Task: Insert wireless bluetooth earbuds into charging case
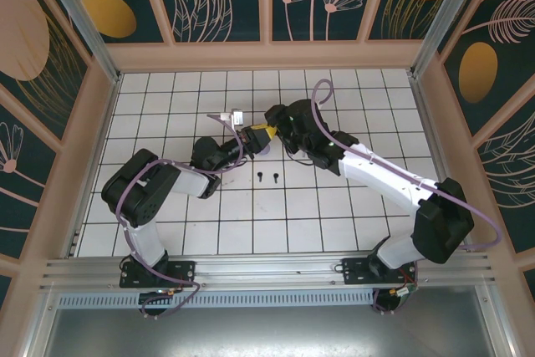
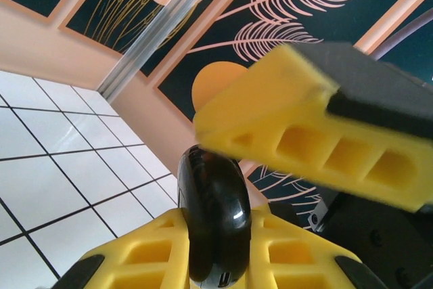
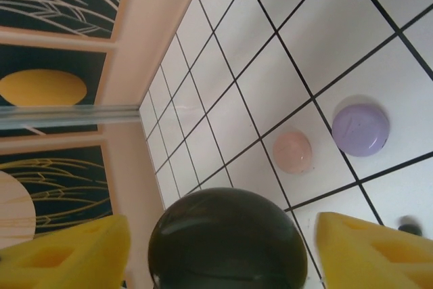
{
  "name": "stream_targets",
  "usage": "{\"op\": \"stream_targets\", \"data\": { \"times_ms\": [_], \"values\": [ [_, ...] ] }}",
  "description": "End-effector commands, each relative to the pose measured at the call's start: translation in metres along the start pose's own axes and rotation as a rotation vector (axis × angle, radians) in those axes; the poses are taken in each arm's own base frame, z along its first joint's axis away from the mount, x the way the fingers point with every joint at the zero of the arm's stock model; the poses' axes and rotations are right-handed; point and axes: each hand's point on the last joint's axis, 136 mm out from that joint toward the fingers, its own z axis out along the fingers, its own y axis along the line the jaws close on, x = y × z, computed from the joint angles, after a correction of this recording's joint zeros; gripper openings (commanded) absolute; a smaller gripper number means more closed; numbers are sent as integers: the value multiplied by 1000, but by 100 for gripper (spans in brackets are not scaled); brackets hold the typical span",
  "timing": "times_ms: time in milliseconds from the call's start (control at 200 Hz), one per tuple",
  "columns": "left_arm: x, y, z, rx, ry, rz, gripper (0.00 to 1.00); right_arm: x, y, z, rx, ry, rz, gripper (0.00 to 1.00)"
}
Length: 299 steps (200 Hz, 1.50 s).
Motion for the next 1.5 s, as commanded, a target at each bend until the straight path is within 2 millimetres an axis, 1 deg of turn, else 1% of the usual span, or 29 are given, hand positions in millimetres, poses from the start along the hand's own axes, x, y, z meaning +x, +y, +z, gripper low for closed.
{"op": "stream_targets", "data": {
  "times_ms": [0,65,160,275,345,375,385,405,430,485,581,681,706,711,721,821,931,1061,1236,1491],
  "values": [
    [-9,-10,2,33,-36,2,0,-23,30,-27,-100,-53,-5,80],
    [-9,-10,1,28,-34,-4,0,-33,29,-41,-109,-82,-27,81],
    [-6,-8,1,14,-18,-9,0,-46,18,-62,-117,-129,-58,82],
    [0,-7,3,8,28,-14,0,-61,-4,-83,-147,-171,-123,83],
    [4,-8,5,10,68,-11,0,-69,-20,-88,-160,-173,-194,83],
    [6,-9,5,16,86,-7,0,-64,-25,-89,-174,-158,-242,83],
    [7,-10,6,18,93,-5,0,-70,-30,-91,-175,-165,-255,83],
    [8,-11,6,20,107,-2,0,-70,-32,-92,-182,-160,-274,83],
    [10,-13,7,26,126,3,0,-70,-37,-93,-193,-150,-307,83],
    [13,-17,8,38,166,16,0,-66,-41,-97,-234,-126,-392,83],
    [19,-24,10,60,234,36,0,-51,-51,-101,-275,-78,-551,82],
    [31,-26,9,86,317,42,0,-38,-59,-103,-293,-40,-651,82],
    [34,-27,9,91,333,40,0,-35,-60,-104,-306,-31,-674,81],
    [30,-32,9,101,328,49,0,-34,-60,-104,-308,-29,-677,81],
    [28,-36,9,108,327,57,0,-32,-59,-105,-316,-24,-687,81],
    [31,-43,6,137,361,62,0,-19,-54,-110,-386,21,-750,81],
    [33,-52,4,178,383,60,0,-12,-50,-109,-425,58,-779,80],
    [32,-59,4,208,398,56,0,-9,-47,-103,-435,82,-789,79],
    [32,-64,4,229,408,56,0,-11,-41,-93,-431,96,-796,77],
    [31,-65,5,233,412,56,0,-11,-33,-84,-435,100,-800,76]
  ]
}}
